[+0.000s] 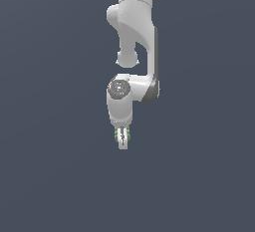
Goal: Pick up the object and move it to a goal position.
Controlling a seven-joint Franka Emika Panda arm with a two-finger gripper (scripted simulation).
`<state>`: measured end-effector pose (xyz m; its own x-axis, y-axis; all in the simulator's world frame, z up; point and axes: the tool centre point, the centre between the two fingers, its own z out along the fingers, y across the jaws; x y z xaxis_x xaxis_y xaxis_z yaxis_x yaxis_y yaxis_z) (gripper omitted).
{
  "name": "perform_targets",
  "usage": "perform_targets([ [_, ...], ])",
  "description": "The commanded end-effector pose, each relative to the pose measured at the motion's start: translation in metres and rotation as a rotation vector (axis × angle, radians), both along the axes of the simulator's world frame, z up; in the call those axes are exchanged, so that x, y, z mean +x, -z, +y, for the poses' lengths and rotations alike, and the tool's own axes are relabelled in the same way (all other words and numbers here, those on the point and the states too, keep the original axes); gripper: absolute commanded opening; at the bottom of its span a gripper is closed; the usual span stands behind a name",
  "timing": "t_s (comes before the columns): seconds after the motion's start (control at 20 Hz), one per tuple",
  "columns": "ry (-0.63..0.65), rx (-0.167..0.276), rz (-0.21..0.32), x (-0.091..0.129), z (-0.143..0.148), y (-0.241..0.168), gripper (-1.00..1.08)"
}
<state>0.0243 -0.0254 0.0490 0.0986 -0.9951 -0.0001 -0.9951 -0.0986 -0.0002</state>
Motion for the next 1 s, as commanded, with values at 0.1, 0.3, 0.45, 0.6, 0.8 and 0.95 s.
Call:
perform_targets([
  [0.1, 0.0, 0.0, 0.0, -0.001, -0.002, -0.006, -1.0],
  [0.3, 0.0, 0.001, 0.0, -0.004, -0.007, -0.021, -1.0],
  [0.45, 0.001, 0.001, 0.0, -0.007, -0.013, -0.039, -1.0],
  [0.6, 0.001, 0.002, 0.0, -0.012, -0.021, -0.062, -1.0],
  [0.8, 0.001, 0.002, 0.0, -0.019, -0.034, -0.101, -1.0],
  [0.95, 0.002, 0.002, 0.0, -0.024, -0.045, -0.133, -1.0],
])
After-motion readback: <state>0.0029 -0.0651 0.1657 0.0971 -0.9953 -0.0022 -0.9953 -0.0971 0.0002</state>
